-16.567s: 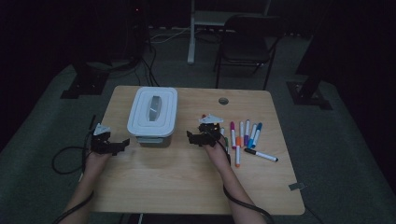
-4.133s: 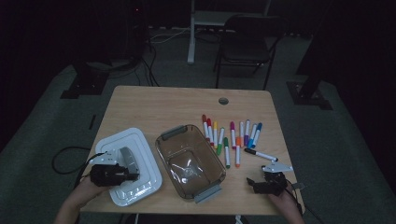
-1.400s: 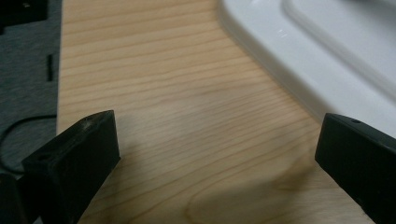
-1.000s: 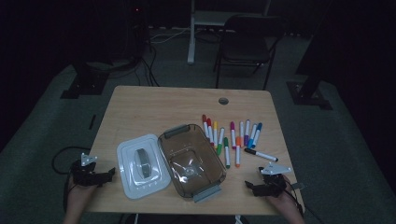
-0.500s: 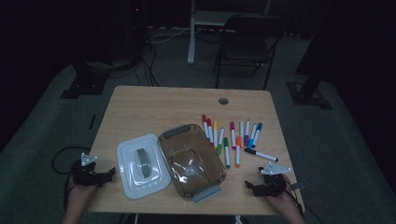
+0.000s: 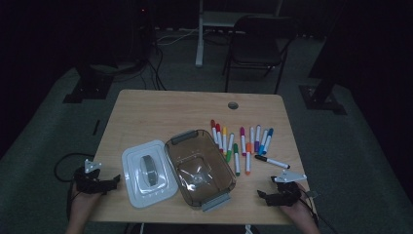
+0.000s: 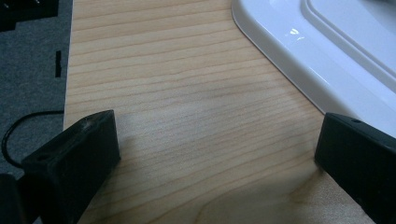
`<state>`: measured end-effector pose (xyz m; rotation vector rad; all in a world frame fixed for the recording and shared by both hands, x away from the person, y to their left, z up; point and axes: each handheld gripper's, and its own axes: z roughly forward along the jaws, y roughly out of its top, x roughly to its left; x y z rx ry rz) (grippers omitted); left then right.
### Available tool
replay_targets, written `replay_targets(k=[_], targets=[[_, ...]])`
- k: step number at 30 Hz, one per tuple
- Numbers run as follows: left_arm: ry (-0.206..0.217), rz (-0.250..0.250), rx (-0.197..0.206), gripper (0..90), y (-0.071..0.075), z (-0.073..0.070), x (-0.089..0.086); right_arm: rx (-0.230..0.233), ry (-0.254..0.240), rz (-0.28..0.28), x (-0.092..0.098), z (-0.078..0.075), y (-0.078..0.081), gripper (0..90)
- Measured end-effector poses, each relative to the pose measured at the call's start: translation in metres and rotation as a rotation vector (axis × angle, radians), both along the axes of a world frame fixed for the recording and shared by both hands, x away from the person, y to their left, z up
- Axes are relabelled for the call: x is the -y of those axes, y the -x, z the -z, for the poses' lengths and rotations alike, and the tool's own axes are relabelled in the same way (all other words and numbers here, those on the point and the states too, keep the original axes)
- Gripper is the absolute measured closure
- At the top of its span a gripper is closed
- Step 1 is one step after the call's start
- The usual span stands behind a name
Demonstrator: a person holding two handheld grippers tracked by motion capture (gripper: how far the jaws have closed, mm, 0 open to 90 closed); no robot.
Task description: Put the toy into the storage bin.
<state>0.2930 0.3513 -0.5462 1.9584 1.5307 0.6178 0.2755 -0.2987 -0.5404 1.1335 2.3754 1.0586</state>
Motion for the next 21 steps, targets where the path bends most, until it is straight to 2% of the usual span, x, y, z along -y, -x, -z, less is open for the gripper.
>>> replay_targets(k=[10, 13, 17, 21], targets=[[0.0, 0.0, 0.0, 0.4, 0.0, 0.0, 0.0, 0.058, -0.006, 0.029, 0.015, -0.025, -0.004, 16.2], [0.001, 0.001, 0.001, 0.4, 0.0, 0.0, 0.0, 0.072, 0.002, 0.041, 0.022, -0.034, -0.009, 18.4], [0.001, 0.002, 0.002, 0.4, 0.0, 0.0, 0.0, 0.094, -0.013, 0.067, 0.035, -0.042, -0.019, 21.4], [0.0, 0.002, 0.001, 0.4, 0.0, 0.0, 0.0, 0.059, -0.04, 0.082, 0.044, -0.041, -0.033, 27.0]])
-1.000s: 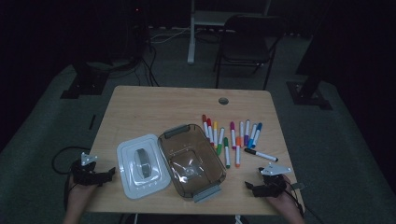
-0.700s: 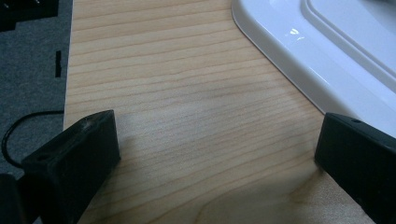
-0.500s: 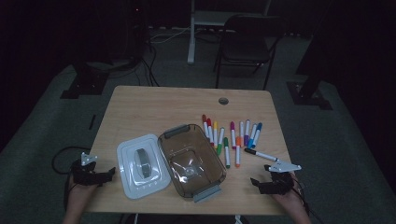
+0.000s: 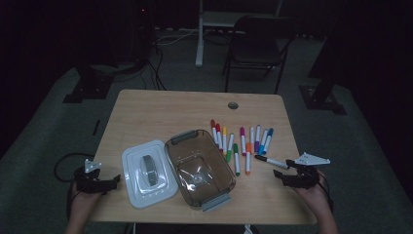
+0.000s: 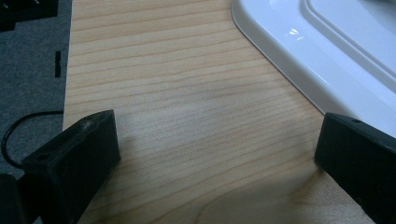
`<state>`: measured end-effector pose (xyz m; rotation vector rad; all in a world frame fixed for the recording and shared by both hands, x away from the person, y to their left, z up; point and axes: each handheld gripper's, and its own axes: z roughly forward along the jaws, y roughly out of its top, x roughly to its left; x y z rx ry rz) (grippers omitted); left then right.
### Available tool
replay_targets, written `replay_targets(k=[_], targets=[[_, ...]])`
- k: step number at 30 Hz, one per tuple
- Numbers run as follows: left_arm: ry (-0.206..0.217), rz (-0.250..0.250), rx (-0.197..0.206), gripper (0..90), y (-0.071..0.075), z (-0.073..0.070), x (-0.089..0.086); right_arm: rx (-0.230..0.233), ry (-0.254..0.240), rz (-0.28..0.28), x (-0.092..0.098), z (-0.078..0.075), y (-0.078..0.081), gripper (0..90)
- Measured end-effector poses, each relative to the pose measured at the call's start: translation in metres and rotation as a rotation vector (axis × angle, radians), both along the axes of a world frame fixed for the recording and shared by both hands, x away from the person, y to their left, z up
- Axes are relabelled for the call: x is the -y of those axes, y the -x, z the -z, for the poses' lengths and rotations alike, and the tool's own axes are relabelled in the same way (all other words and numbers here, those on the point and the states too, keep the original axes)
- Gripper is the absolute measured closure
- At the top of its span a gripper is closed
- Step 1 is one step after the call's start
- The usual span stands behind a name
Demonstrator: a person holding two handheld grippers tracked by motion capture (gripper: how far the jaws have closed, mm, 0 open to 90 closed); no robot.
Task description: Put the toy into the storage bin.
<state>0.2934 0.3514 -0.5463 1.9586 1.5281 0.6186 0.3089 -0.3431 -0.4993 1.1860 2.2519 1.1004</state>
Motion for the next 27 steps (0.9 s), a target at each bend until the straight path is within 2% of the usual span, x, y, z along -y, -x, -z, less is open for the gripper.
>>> replay_targets(k=[1, 3, 5, 7, 9, 14, 19, 24, 27], targets=[[0.001, 0.0, 0.0, 0.5, 0.0, 0.0, 0.0, -0.004, 0.015, 0.004, 0.0, 0.001, -0.004, 30.8], [0.0, 0.0, 0.0, 0.4, 0.0, 0.0, 0.0, -0.013, 0.059, 0.005, -0.001, 0.003, -0.012, 33.0], [0.001, 0.0, 0.0, 0.5, 0.0, 0.0, 0.0, -0.038, 0.07, 0.002, -0.003, 0.006, -0.022, 34.7], [0.0, 0.0, 0.0, 0.5, 0.0, 0.0, 0.0, -0.053, 0.06, -0.012, -0.004, 0.008, -0.032, 39.0], [0.0, 0.0, 0.0, 0.5, 0.0, 0.0, 0.0, -0.065, 0.076, -0.027, -0.008, 0.01, -0.041, 40.3], [0.0, 0.0, 0.0, 0.4, 0.0, 0.0, 0.0, -0.109, 0.091, -0.06, -0.013, 0.016, -0.056, 43.7], [0.001, 0.0, 0.0, 0.5, 0.0, 0.0, 0.0, -0.135, 0.101, -0.066, -0.012, 0.026, -0.062, 43.8], [0.001, 0.001, 0.0, 0.4, 0.0, 0.0, 0.0, -0.161, 0.103, -0.078, -0.012, 0.034, -0.061, 50.1], [0.001, 0.0, 0.0, 0.5, 0.0, 0.0, 0.0, -0.159, 0.1, -0.08, -0.013, 0.034, -0.058, 52.6]])
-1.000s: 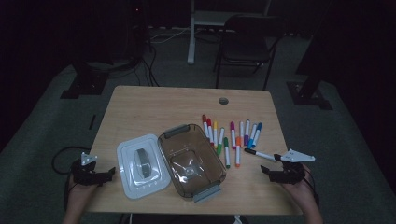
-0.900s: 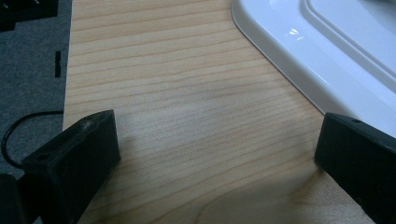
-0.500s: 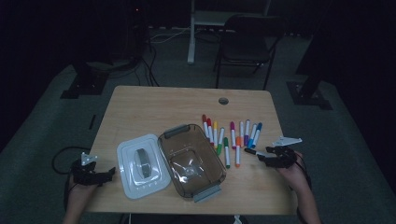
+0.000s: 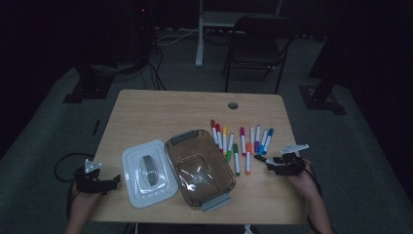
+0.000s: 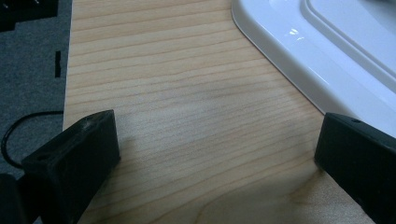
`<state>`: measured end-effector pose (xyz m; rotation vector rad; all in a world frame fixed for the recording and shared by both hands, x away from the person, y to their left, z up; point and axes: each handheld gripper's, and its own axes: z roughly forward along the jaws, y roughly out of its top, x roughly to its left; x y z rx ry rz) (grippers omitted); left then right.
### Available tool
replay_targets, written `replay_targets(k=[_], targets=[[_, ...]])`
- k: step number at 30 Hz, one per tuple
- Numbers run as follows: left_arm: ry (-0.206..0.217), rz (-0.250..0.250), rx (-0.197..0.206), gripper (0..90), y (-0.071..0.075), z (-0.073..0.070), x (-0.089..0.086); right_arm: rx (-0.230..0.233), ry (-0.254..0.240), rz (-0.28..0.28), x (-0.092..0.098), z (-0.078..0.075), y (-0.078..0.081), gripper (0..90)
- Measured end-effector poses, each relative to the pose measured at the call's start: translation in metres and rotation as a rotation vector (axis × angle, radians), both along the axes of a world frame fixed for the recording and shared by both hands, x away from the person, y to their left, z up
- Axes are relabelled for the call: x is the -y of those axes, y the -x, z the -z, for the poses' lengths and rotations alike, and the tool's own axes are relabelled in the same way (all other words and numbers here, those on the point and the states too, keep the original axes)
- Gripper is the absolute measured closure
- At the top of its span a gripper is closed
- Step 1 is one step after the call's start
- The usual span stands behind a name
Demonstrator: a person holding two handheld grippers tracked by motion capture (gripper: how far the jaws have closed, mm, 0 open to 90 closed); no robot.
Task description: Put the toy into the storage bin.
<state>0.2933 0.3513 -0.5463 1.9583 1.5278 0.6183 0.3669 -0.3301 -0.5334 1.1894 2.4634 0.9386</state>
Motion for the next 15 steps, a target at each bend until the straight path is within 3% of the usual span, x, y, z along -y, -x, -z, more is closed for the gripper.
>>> replay_targets(k=[5, 13, 15], targets=[[0.0, 0.0, 0.0, 0.5, 0.0, 0.0, 0.0, 0.014, 0.027, -0.003, -0.007, 0.0, 0.005, 55.4], [0.0, 0.0, 0.0, 0.5, 0.0, 0.0, 0.0, 0.024, 0.056, 0.009, -0.015, -0.002, 0.022, 75.7], [0.0, 0.0, 0.0, 0.5, 0.0, 0.0, 0.0, 0.023, 0.049, 0.031, -0.018, -0.002, 0.026, 76.1]])
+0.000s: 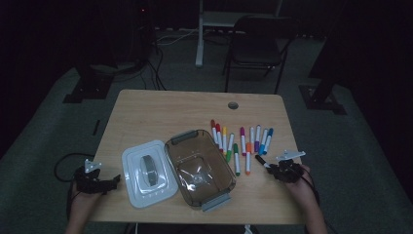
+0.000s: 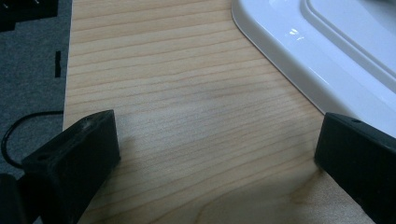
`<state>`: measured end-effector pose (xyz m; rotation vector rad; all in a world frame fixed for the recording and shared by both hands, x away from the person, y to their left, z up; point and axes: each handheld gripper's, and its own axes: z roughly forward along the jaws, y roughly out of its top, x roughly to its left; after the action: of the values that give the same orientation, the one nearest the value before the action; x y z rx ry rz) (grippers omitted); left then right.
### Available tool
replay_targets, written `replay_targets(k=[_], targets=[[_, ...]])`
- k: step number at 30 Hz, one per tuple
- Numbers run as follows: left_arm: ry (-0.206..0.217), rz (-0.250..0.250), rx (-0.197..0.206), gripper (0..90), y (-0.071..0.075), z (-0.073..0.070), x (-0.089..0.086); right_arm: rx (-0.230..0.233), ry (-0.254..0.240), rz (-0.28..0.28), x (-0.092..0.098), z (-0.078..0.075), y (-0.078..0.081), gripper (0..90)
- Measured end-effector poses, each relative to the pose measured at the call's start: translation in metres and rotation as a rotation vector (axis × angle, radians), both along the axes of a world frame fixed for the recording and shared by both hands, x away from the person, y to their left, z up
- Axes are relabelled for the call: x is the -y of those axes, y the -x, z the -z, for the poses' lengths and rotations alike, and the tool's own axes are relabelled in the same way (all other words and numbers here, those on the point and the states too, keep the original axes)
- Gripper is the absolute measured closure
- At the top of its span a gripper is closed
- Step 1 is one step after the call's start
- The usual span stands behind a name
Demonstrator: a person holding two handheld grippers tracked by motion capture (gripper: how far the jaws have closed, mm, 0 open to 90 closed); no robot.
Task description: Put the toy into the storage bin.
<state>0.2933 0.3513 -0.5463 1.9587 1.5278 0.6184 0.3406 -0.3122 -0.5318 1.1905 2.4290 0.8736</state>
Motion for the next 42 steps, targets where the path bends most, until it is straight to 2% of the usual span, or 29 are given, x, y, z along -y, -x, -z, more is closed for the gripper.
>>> replay_targets(k=[2, 6, 13, 17, 24, 27, 33, 37, 42], targets=[[0.0, 0.0, 0.0, 0.5, 0.0, 0.0, 0.0, 0.0, -0.003, 0.024, -0.003, 0.0, 0.004, 76.4], [0.0, 0.0, 0.0, 0.5, 0.0, 0.0, 0.0, -0.008, -0.073, 0.045, -0.005, 0.001, 0.01, 76.6], [0.002, -0.001, 0.001, 0.5, 0.0, 0.0, 0.0, 0.016, -0.14, 0.062, -0.009, -0.017, 0.025, 76.7], [0.001, 0.0, 0.0, 0.5, 0.0, 0.0, 0.0, 0.053, -0.179, 0.081, -0.014, -0.036, 0.033, 76.7], [0.001, -0.001, 0.001, 0.5, 0.0, 0.0, 0.0, 0.136, -0.232, 0.104, -0.037, -0.082, 0.039, 76.7], [0.0, 0.0, 0.0, 0.5, 0.0, 0.0, 0.0, 0.168, -0.247, 0.083, -0.051, -0.102, 0.041, 76.7], [0.0, 0.0, 0.0, 0.5, 0.0, 0.0, 0.0, 0.199, -0.283, 0.004, -0.084, -0.134, 0.045, 76.8], [0.0, 0.0, 0.0, 0.5, 0.0, 0.0, 0.0, 0.22, -0.314, -0.052, -0.109, -0.149, 0.047, 76.7], [0.0, 0.0, 0.0, 0.5, 0.0, 0.0, 0.0, 0.208, -0.323, -0.122, -0.148, -0.16, 0.045, 76.8]])
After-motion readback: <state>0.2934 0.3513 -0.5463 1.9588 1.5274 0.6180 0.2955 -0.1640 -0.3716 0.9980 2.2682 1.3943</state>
